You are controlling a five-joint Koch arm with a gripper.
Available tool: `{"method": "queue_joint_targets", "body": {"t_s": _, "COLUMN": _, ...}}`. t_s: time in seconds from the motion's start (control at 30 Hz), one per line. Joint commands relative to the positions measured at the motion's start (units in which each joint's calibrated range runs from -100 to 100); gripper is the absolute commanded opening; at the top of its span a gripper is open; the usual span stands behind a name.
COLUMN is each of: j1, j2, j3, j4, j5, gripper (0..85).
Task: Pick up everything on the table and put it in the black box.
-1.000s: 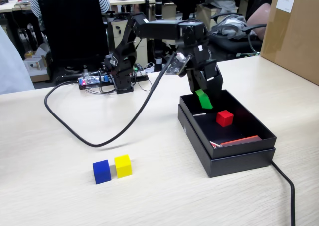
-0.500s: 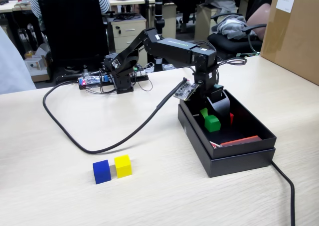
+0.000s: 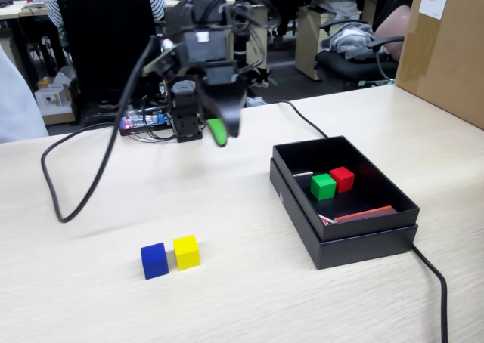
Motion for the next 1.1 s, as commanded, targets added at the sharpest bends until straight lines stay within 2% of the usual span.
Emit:
{"method": "queue_joint_targets", "body": {"t_s": 0.0, "j1": -3.8, "j2": 2.3, "j3": 2.9, "j4": -0.3, "j5": -2.7, "gripper": 46.8}}
{"method": "queue_joint_targets", "body": {"t_s": 0.13, "j1": -6.8, "j2": 14.0, "j3": 6.1, "j4": -0.2, "j5": -4.4, "gripper": 46.9}}
{"method": "queue_joint_targets", "body": {"t_s": 0.23, "j1": -8.4, "j2": 28.6, "j3": 15.5, "j4": -0.3, "j5": -5.7, "gripper": 46.7}}
{"method": "queue_joint_targets", "body": {"t_s": 0.4, "j1": -8.8, "j2": 42.5, "j3": 27.2, "j4": -0.3, "j5": -7.3, "gripper": 46.4}}
{"method": "queue_joint_targets", "body": {"t_s": 0.8, "j1": -6.3, "j2": 54.2, "j3": 33.1, "j4": -0.3, "j5": -7.1, "gripper": 46.4}}
{"method": "queue_joint_targets", "body": {"t_s": 1.07, "j1": -6.6, "j2": 58.6, "j3": 35.8, "j4": -0.3, "j5": -7.4, "gripper": 46.0}}
